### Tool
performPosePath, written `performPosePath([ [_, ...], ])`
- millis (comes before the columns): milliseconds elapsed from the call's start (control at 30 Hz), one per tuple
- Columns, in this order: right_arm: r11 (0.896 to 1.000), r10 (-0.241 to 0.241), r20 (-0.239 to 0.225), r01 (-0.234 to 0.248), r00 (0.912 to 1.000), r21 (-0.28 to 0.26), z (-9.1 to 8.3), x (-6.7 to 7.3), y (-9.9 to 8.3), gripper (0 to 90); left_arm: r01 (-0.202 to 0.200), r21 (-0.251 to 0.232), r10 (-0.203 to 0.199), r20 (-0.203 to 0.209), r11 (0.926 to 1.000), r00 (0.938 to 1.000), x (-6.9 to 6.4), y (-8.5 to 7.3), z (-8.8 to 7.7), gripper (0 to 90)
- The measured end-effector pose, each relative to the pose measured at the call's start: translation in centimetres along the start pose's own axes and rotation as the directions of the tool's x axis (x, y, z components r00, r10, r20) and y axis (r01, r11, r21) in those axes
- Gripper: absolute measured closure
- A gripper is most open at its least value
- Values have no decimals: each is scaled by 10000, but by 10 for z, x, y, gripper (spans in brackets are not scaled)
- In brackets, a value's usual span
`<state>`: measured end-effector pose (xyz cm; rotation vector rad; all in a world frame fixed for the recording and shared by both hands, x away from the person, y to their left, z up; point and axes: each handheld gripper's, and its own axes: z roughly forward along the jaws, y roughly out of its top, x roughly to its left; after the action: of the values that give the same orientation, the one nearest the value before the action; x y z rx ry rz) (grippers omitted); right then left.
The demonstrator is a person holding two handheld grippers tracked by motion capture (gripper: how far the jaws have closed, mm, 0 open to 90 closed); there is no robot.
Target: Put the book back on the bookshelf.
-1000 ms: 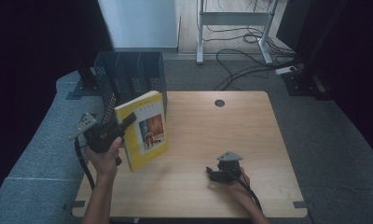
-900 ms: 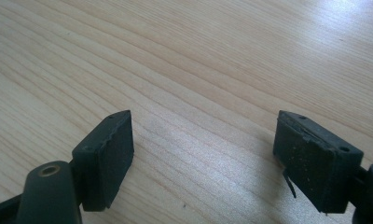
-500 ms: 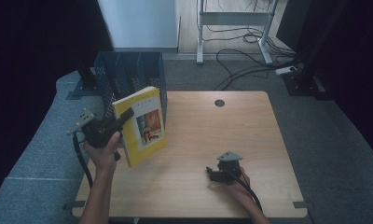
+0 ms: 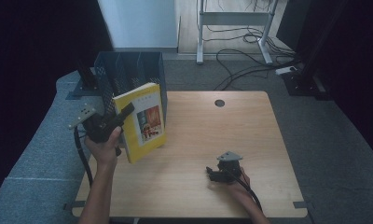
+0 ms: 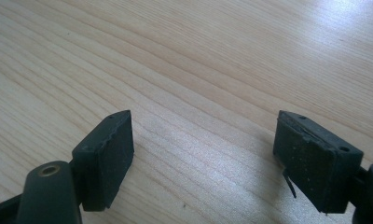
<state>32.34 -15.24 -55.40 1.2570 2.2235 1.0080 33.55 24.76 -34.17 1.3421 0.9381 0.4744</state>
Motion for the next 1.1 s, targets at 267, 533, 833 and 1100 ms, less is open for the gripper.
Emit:
performPosePath([
  [267, 10000, -3, 13, 3, 10000, -17, 0, 0, 0, 197, 36, -11, -36, -178, 10000, 9998, 5, 3, 5, 753],
  [533, 10000, -8, 3, 8, 10000, -5, 0, 0, 0, 196, 115, -152, -119, -271, 9998, 9996, 10, 9, 4, 752],
  [833, 10000, -5, 14, 5, 10000, -23, 0, 0, 0, 197, 68, -158, -74, -389, 9999, 9992, 12, 13, 4, 753],
  [1100, 10000, 0, 16, 0, 10000, -22, 0, 0, 0, 196, 73, -169, -82, -519, 9998, 9986, 16, 15, 5, 753],
])
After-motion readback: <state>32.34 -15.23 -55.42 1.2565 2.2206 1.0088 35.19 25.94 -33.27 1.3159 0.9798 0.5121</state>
